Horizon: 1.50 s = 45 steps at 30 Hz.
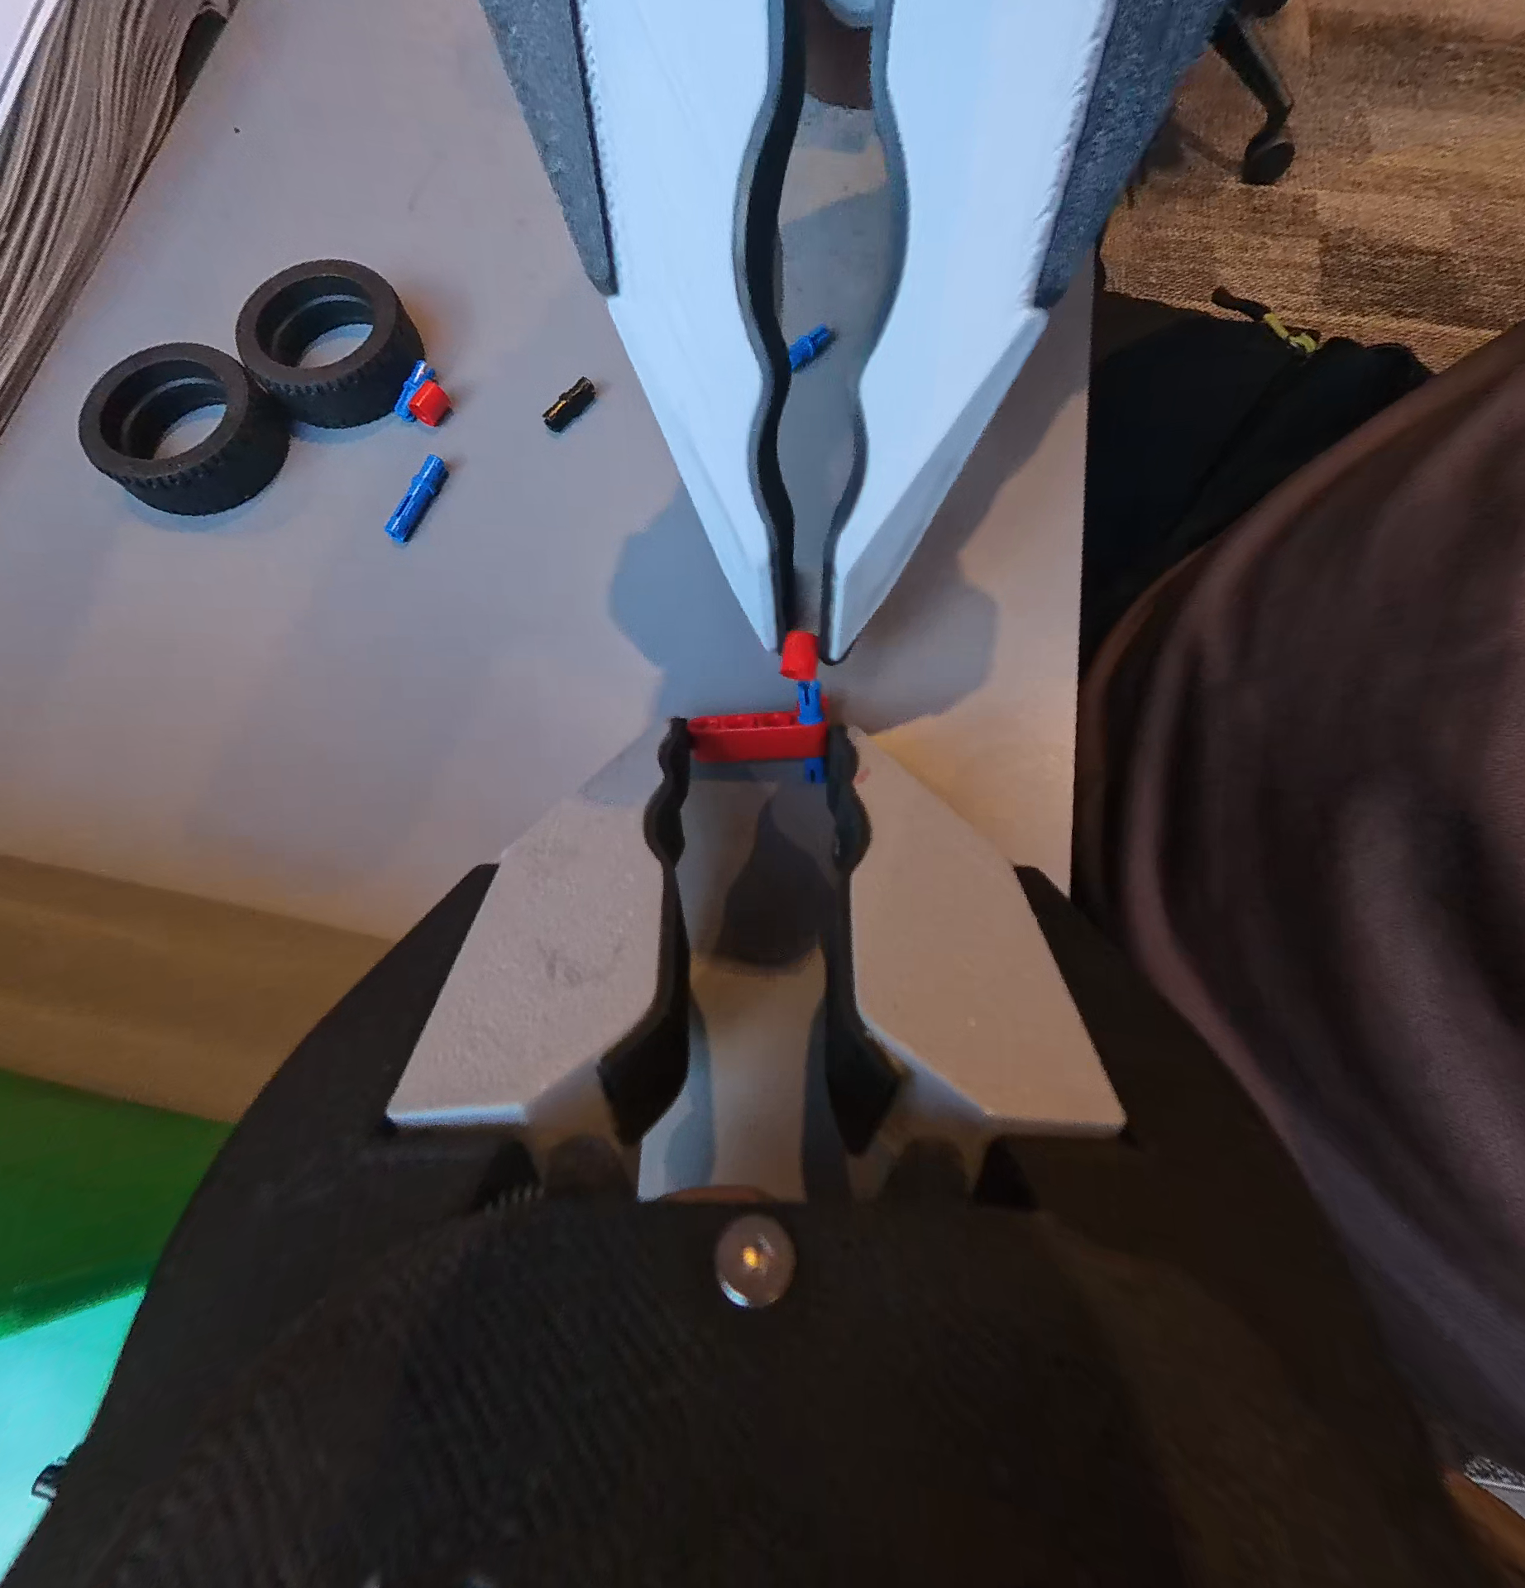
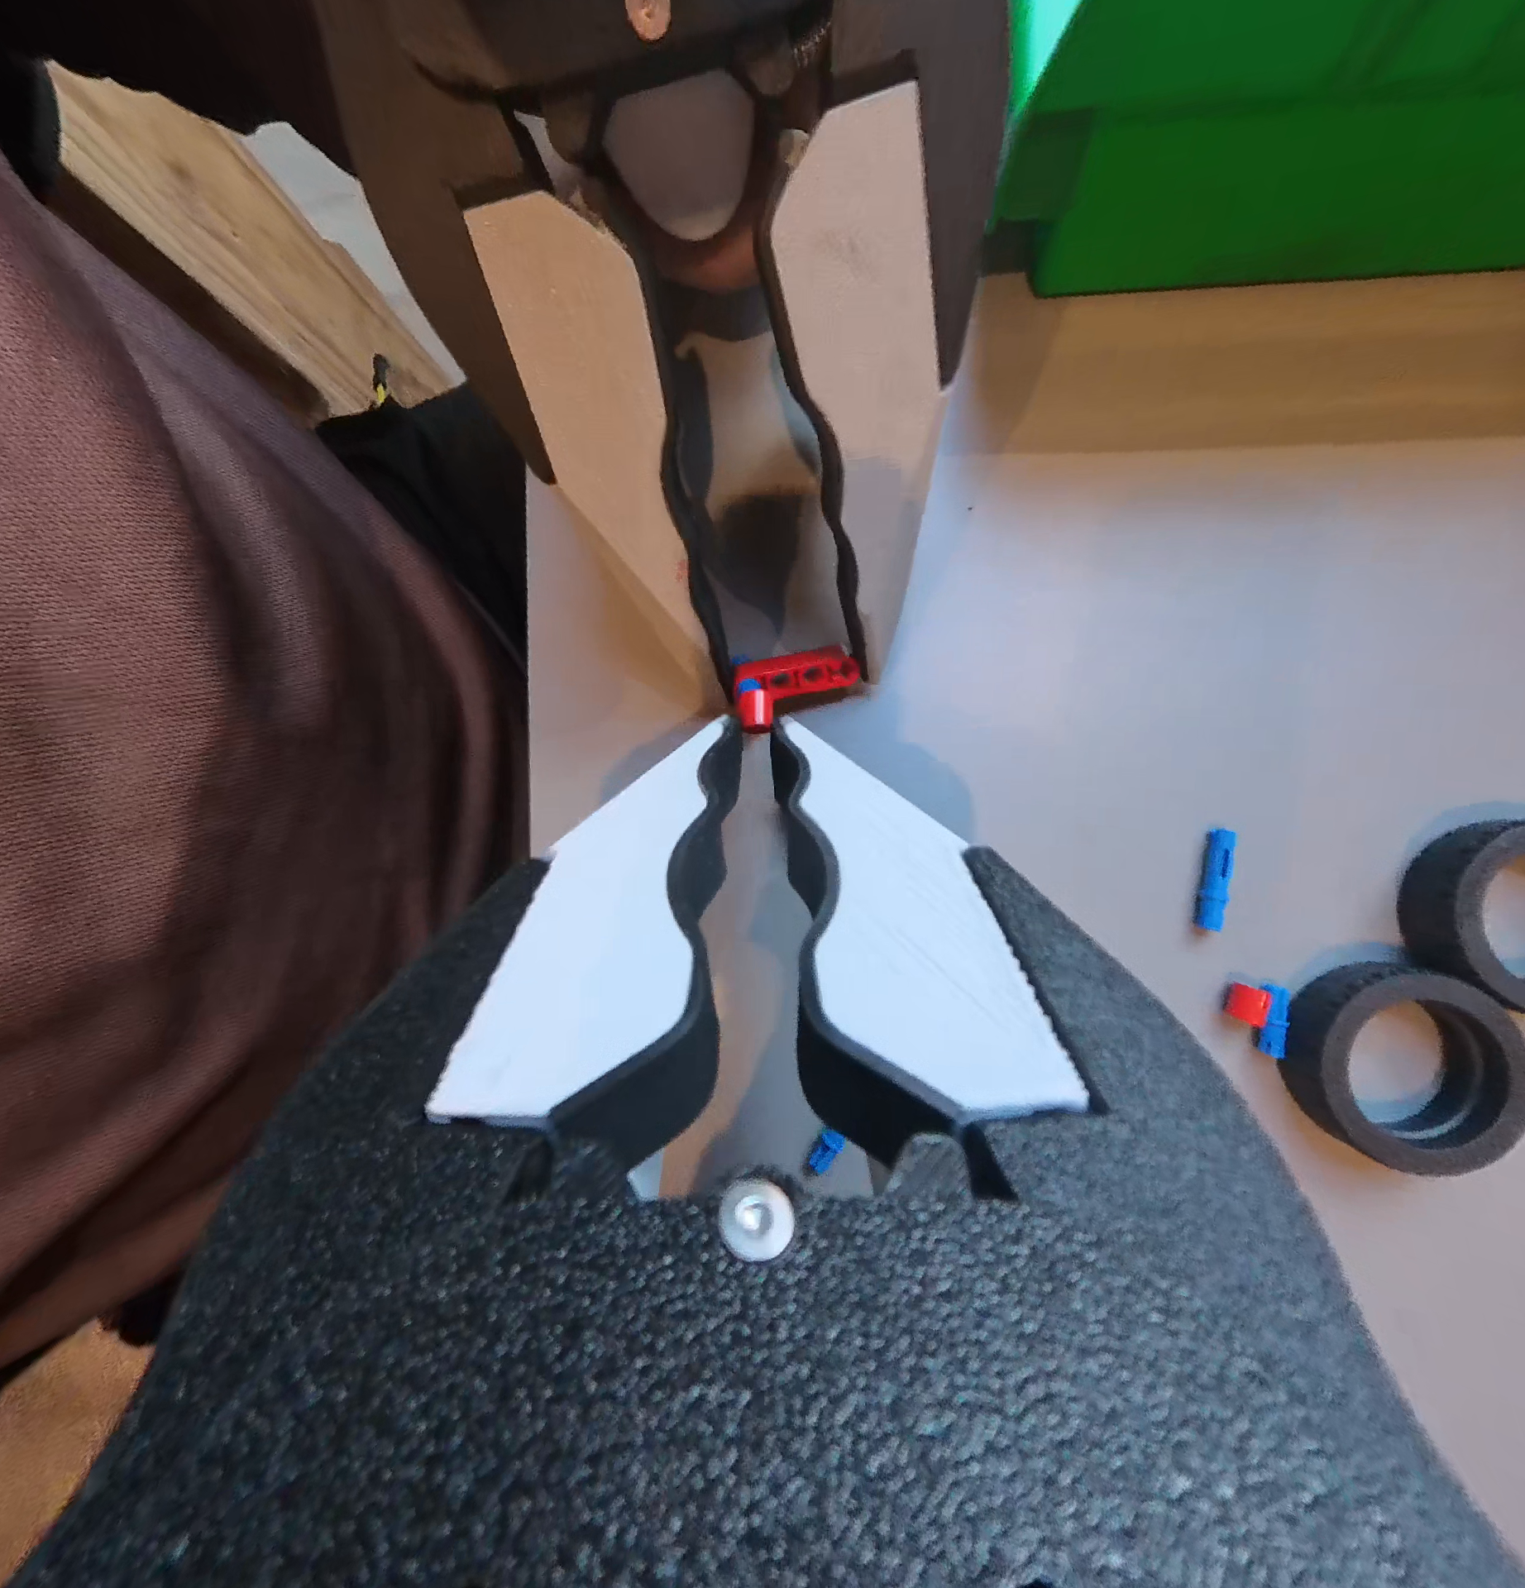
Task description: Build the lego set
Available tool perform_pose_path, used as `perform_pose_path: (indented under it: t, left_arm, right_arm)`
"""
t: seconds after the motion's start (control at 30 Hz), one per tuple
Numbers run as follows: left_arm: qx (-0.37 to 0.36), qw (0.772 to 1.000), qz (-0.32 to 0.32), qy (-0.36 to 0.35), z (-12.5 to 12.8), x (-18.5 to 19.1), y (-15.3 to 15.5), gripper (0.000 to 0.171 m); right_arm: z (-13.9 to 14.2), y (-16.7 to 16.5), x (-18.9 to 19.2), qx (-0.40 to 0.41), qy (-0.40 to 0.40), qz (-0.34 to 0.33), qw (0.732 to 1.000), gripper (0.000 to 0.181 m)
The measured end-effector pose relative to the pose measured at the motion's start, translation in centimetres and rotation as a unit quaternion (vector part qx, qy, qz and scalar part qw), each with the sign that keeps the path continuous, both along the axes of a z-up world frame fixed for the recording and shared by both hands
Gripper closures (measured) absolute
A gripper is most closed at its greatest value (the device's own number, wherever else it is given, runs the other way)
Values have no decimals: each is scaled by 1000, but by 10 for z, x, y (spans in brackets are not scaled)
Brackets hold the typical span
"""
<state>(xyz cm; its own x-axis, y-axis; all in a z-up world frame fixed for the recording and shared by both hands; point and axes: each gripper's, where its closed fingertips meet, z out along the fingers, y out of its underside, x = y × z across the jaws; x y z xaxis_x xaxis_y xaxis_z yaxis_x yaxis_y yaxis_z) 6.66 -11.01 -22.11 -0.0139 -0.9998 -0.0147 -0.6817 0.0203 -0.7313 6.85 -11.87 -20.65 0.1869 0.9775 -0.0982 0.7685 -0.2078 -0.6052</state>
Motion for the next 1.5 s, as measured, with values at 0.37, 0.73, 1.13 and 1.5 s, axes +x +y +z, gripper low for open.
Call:
perform_pose_path:
  t: [0.37,0.73,1.13,1.5]
  left_arm:
    - [0,1000,0,0,0,0,0,141]
    - [-4,1000,2,1,0,0,0,142]
    - [0,1000,3,1,0,0,1,142]
    - [2,1000,0,0,0,1,0,142]
  right_arm:
    - [-3,-1,3,7,-90,55,994,176]
    - [-2,-1,1,-47,-109,46,992,176]
    - [0,-1,-3,-167,-79,6,983,177]
    - [2,2,-4,-138,-40,-9,990,177]
